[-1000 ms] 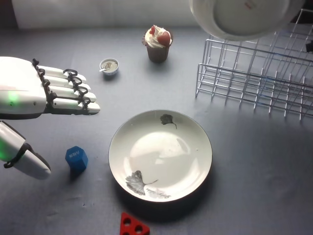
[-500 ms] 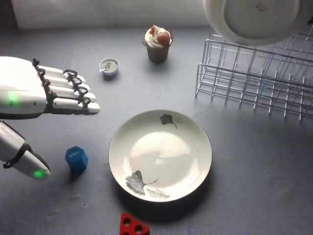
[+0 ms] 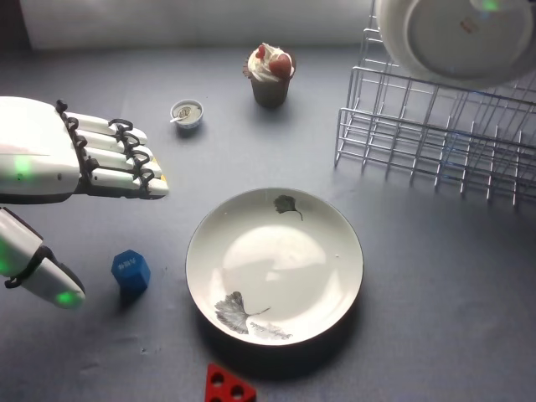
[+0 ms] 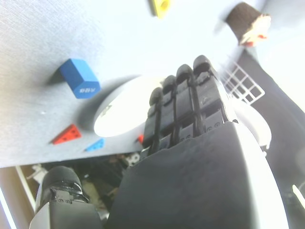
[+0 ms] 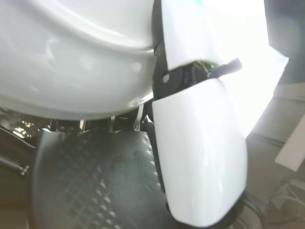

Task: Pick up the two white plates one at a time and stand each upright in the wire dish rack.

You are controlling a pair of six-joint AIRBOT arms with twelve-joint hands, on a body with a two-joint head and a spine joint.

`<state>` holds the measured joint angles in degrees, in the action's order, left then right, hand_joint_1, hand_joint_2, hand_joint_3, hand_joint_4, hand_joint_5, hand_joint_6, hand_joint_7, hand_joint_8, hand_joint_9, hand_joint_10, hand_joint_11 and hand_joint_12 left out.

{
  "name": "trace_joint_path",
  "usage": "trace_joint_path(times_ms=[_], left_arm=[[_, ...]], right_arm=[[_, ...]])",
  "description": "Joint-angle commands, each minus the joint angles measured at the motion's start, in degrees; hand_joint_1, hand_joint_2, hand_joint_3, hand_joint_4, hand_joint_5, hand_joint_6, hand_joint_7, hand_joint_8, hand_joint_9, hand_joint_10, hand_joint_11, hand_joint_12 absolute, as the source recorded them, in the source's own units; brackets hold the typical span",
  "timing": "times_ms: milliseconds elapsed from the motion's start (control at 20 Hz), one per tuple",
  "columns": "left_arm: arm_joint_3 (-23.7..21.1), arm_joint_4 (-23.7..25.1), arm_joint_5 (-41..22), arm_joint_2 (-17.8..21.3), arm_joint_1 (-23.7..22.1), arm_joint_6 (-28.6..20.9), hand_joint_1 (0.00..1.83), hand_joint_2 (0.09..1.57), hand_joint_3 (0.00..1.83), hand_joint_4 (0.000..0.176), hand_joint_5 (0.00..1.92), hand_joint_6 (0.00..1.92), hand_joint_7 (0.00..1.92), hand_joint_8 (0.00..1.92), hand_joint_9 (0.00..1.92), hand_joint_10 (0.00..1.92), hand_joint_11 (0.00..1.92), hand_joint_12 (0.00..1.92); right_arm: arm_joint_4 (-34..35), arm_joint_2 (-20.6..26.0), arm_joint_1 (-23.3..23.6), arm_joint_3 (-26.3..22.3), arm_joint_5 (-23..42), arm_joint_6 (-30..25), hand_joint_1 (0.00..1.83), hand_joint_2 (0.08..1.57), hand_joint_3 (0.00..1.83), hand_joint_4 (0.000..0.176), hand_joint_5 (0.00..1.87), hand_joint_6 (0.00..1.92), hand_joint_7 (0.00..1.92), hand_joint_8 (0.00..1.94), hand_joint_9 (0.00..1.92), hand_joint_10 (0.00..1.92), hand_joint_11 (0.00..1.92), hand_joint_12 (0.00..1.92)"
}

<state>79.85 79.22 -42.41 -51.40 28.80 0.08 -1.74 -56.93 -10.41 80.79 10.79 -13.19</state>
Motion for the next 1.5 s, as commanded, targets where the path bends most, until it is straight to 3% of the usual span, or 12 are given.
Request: trace_joint_path(times_ms=[0,250,450,600,850,1100,1300,1350,1400,1450], left_arm=[[0.3,-3.1,-2.0,0.5,-0.8,-0.1,0.07,0.88,0.00,0.000,0.11,0.00,0.12,0.00,0.11,0.00,0.09,0.01],[-0.1,-4.3,-3.9,0.4,-1.8,-0.1,0.06,0.88,0.00,0.000,0.11,0.00,0.13,0.00,0.12,0.00,0.09,0.01],[-0.8,-5.1,-4.7,0.4,-2.1,-0.1,0.07,0.88,0.00,0.000,0.12,0.00,0.13,0.00,0.11,0.00,0.07,0.00],[-0.8,-5.8,-4.5,0.3,-2.3,-0.1,0.07,0.88,0.00,0.000,0.12,0.01,0.14,0.01,0.12,0.01,0.10,0.02],[-0.4,-6.0,-4.6,0.2,-2.4,-0.1,0.08,0.88,0.00,0.000,0.13,0.00,0.15,0.00,0.13,0.00,0.09,0.01],[-0.1,-6.1,-4.7,0.2,-2.4,-0.1,0.10,0.87,0.00,0.000,0.14,0.00,0.16,0.00,0.16,0.01,0.11,0.01],[-0.1,-6.2,-4.7,0.2,-2.5,-0.1,0.09,0.87,0.00,0.000,0.11,0.00,0.11,0.01,0.11,0.01,0.06,0.00],[-0.1,-6.2,-4.8,0.2,-2.5,-0.1,0.10,0.87,0.00,0.000,0.12,0.01,0.13,0.01,0.12,0.01,0.07,0.00],[-0.1,-6.2,-5.1,0.2,-2.5,-0.1,0.09,0.87,0.00,0.000,0.11,0.00,0.12,0.00,0.11,0.00,0.07,0.00],[-0.1,-6.2,-5.6,0.2,-2.4,-0.1,0.08,0.87,0.00,0.000,0.10,0.00,0.11,0.00,0.10,0.00,0.06,0.00]], right_arm=[[1.3,0.6,0.3,0.6,8.2,-1.2,1.50,1.01,0.00,0.000,1.01,0.83,1.26,0.28,1.27,0.43,1.08,1.22],[1.0,0.4,-1.3,1.3,8.6,-1.3,1.50,1.05,0.00,0.000,0.97,0.99,1.08,0.59,1.08,0.75,1.01,1.30],[0.1,-0.1,-2.3,2.0,8.8,-1.5,1.50,1.04,0.00,0.000,0.99,0.95,1.14,0.46,1.14,0.64,1.03,1.26],[-0.9,-0.6,-3.2,2.1,9.1,-1.6,1.50,1.05,0.00,0.000,1.00,0.94,1.10,0.52,1.12,0.69,0.97,1.36],[-2.3,-1.1,-4.2,1.9,9.7,-1.9,1.50,1.05,0.00,0.000,0.98,0.96,1.09,0.54,1.13,0.69,1.00,1.32],[-4.1,-1.2,-4.8,2.4,10.2,-2.9,1.50,1.03,0.00,0.000,1.03,0.88,1.16,0.43,1.18,0.59,1.01,1.30],[-5.1,-1.2,-5.8,3.1,10.5,-3.2,1.49,1.05,0.00,0.000,0.97,0.99,1.10,0.52,1.09,0.73,1.04,1.27],[-5.2,-1.2,-6.0,3.2,10.5,-3.2,1.49,1.07,0.00,0.000,0.90,1.08,1.01,0.68,1.06,0.79,1.05,1.26],[-5.4,-1.2,-6.2,3.3,10.6,-3.2,1.49,1.06,0.00,0.000,0.90,1.07,1.02,0.72,1.10,0.73,1.10,1.18],[-5.6,-1.4,-6.5,3.4,10.6,-3.2,1.40,1.07,0.00,0.000,0.89,1.09,1.02,0.80,1.13,0.83,1.10,0.73]])
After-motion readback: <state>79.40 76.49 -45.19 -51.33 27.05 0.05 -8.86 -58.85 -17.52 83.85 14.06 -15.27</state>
